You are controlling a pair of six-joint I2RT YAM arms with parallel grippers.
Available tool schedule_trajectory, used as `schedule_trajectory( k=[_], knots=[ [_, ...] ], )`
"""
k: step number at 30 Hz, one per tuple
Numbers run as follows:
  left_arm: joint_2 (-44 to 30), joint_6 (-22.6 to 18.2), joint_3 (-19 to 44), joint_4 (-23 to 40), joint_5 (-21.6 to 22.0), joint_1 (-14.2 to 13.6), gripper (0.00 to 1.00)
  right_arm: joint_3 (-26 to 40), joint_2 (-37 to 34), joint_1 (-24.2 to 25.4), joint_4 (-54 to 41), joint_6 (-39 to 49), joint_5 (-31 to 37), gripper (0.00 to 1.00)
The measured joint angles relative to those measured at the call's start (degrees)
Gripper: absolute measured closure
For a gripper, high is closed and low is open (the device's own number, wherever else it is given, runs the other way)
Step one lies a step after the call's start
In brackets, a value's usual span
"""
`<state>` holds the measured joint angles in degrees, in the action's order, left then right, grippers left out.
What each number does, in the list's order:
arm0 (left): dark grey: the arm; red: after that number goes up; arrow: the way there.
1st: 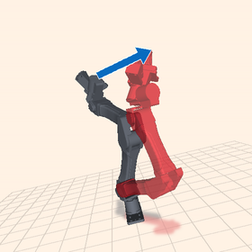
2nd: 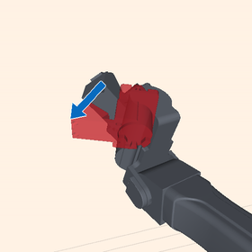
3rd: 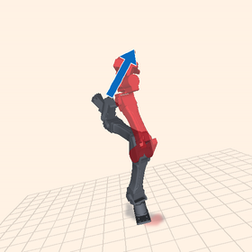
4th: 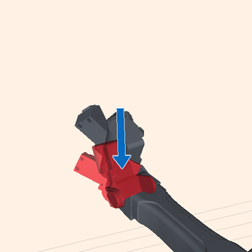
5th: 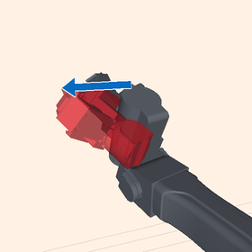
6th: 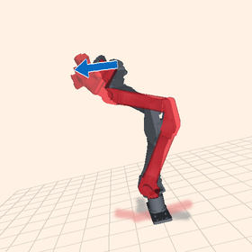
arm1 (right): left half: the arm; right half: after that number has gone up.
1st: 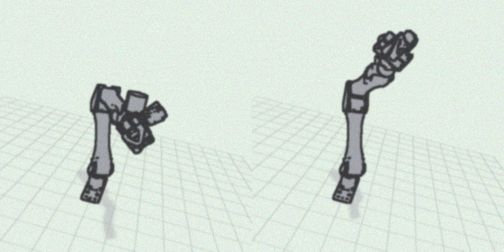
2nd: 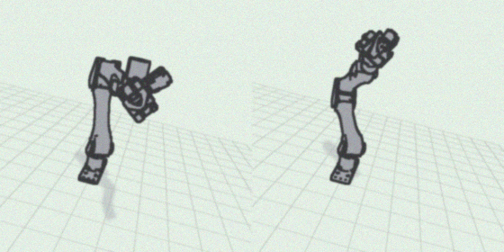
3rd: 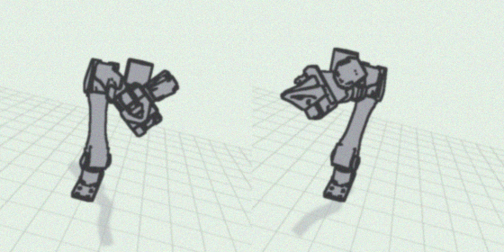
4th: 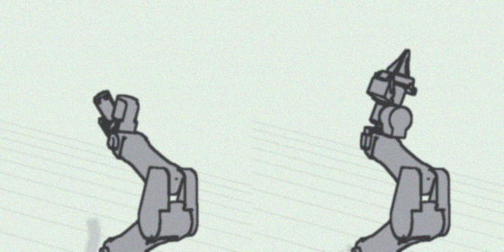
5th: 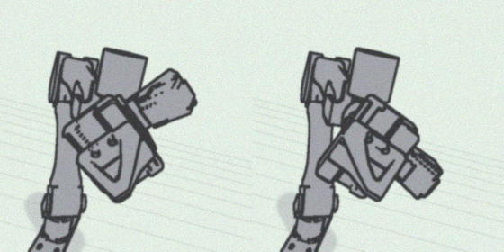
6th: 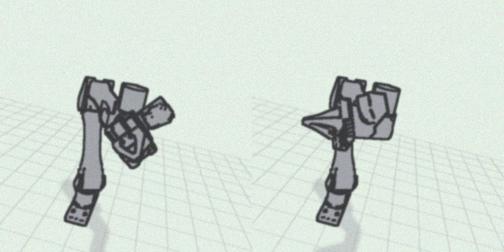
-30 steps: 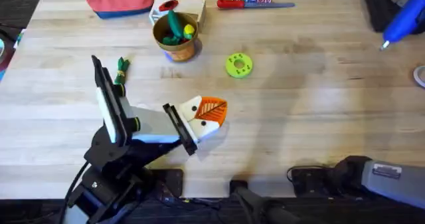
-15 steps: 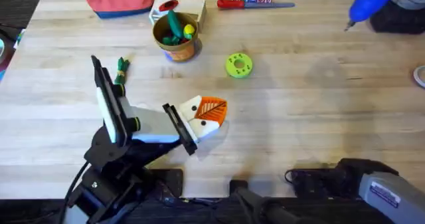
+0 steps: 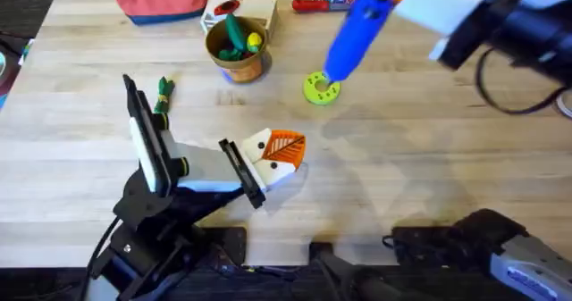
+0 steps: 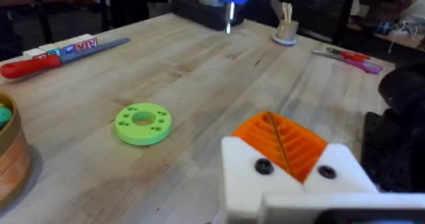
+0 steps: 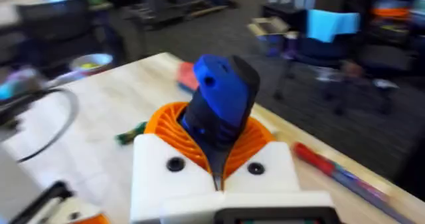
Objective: Pick up the gripper from the table and insert it into the empty holder that is missing its gripper. Then pick up a screw, insert it into the mounting hole, and use the screwdriver to tighten it. Finally, clean up the table by picking up the vegetable and placing it into the bucket.
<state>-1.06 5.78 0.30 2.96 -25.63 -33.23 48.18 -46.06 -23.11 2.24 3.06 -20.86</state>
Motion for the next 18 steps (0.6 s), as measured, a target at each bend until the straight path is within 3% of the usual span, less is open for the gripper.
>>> schedule_trajectory(
  k=[9,13,18],
  knots=[
    [0.0,0.0,0.0,0.0,0.0,0.0,0.996,-1.5,-3.8,-18.1,10.9,-1.7,-1.1,0.994],
    [0.0,0.0,0.0,0.0,0.0,0.0,0.996,-1.5,-6.1,-21.8,12.4,-1.8,-1.5,0.994],
    [0.0,0.0,0.0,0.0,0.0,0.0,0.996,-1.5,-8.5,-22.2,12.4,-1.8,-1.4,0.994]
  ],
)
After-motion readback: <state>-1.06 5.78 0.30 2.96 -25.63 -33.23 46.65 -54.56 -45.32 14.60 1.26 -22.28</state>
